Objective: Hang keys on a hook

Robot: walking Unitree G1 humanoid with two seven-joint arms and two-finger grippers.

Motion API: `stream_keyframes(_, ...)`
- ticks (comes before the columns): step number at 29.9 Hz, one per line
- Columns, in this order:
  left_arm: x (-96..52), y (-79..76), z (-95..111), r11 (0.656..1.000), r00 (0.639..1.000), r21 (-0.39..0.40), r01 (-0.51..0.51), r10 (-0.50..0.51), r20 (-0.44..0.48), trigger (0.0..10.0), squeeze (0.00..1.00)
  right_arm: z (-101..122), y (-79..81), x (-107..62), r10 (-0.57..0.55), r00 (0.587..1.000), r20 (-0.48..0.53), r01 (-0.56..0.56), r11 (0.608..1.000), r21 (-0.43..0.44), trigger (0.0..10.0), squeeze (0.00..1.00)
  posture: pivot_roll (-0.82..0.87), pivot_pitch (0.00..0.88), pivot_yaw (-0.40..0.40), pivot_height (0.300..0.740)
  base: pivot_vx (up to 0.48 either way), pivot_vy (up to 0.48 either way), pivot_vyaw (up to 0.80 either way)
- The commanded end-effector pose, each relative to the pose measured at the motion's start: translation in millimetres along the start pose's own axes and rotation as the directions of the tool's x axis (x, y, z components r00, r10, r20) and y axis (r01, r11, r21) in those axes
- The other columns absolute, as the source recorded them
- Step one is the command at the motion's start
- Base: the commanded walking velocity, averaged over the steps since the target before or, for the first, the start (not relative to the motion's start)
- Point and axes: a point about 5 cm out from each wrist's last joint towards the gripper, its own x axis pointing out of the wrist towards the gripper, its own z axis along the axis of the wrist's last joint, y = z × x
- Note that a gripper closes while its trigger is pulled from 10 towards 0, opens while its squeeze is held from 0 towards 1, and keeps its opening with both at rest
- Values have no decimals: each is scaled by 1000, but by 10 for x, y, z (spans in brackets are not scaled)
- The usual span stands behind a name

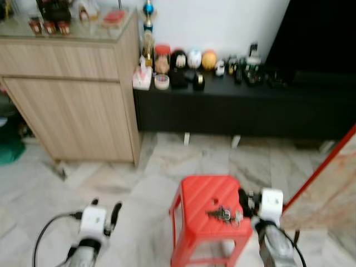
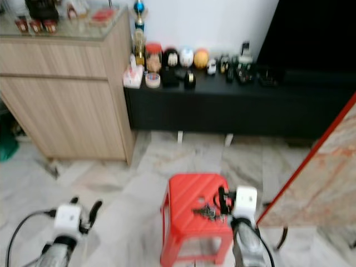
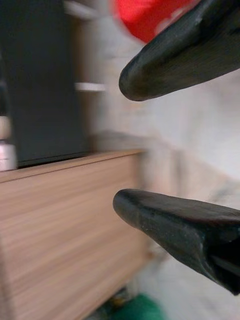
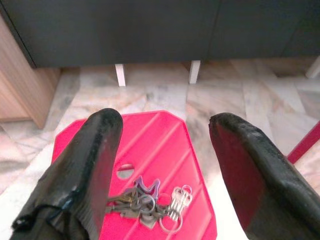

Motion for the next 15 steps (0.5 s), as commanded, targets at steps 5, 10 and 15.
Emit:
stream_keyframes(5, -160, -53, 16, 997, 999, -69, 45, -45, 1, 10000, 0, 63, -23, -133, 24, 994, 102, -20, 999, -40, 10000, 0, 76, 0, -68, 736, 0, 0, 0)
stream_keyframes(10, -56, 14, 120, 996, 999, -81, 35, -34, 3, 10000, 0, 56, -95, -149, -35, 994, 107, 39, 999, -35, 10000, 0, 67, 0, -51, 736, 0, 0, 0)
stream_keyframes(15, 30, 64, 189, 996, 1000, -85, 26, -25, 6, 10000, 0, 107, -160, -108, -75, 991, 108, 74, 997, 6, 10000, 0, 72, 0, -34, 736, 0, 0, 0)
